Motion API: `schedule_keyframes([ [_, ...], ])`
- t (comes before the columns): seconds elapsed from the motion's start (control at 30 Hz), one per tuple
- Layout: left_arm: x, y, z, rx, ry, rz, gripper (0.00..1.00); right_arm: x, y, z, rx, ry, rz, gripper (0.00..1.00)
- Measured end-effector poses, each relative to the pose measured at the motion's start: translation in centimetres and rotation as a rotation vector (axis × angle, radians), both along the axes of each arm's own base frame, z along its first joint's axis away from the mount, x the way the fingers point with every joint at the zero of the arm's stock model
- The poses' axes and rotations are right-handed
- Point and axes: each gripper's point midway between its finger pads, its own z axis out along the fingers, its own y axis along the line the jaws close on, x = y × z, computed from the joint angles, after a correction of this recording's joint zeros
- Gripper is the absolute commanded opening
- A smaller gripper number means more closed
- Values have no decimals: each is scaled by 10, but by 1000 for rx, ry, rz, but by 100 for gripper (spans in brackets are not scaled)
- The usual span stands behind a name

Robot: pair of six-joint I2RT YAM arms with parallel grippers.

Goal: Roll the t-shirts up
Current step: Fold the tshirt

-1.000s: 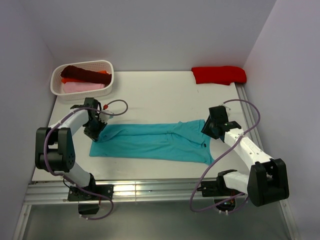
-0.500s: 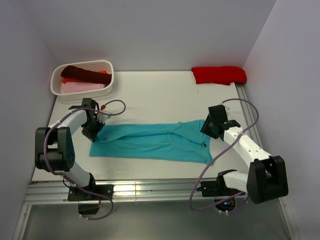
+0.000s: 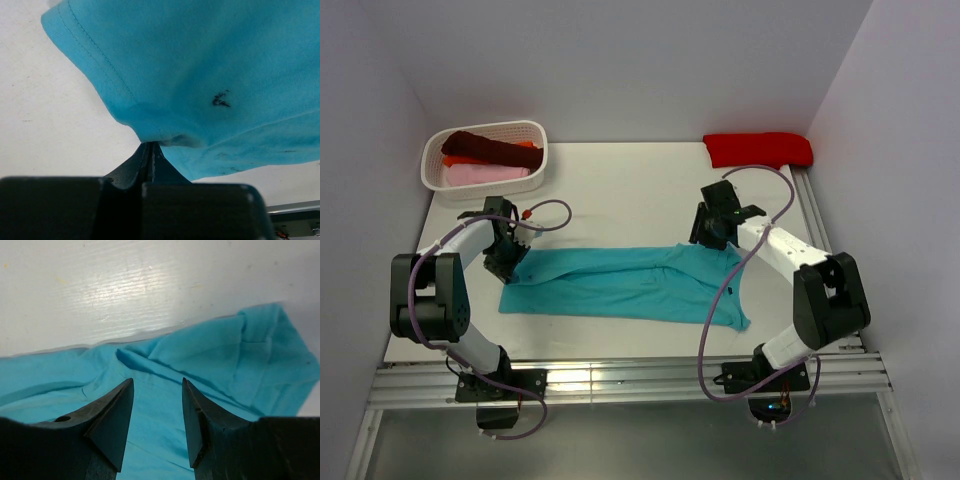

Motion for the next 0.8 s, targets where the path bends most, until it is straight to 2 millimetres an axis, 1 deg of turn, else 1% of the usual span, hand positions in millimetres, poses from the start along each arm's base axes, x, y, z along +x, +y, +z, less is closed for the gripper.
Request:
schedule_keyframes([
  [0.17,0,0,0,1,0,0,0,5,21,-17,-12,51,55,51],
  [0.43,0,0,0,2,0,0,0,25,48,-20,-21,52,111,51],
  [0.6,0,0,0,1,1,0,0,28,57,-24,-38,62,129,48],
  [0.63,0,0,0,1,1,0,0,27,57,-26,-46,69,130,47],
  [0.73,0,0,0,1,1,0,0,22,56,-31,-69,91,133,40],
  [0.77,0,0,0,1,1,1,0,20,55,-32,-73,95,133,32],
  [0.8,0,0,0,1,1,1,0,20,55,-32,-78,97,133,26],
])
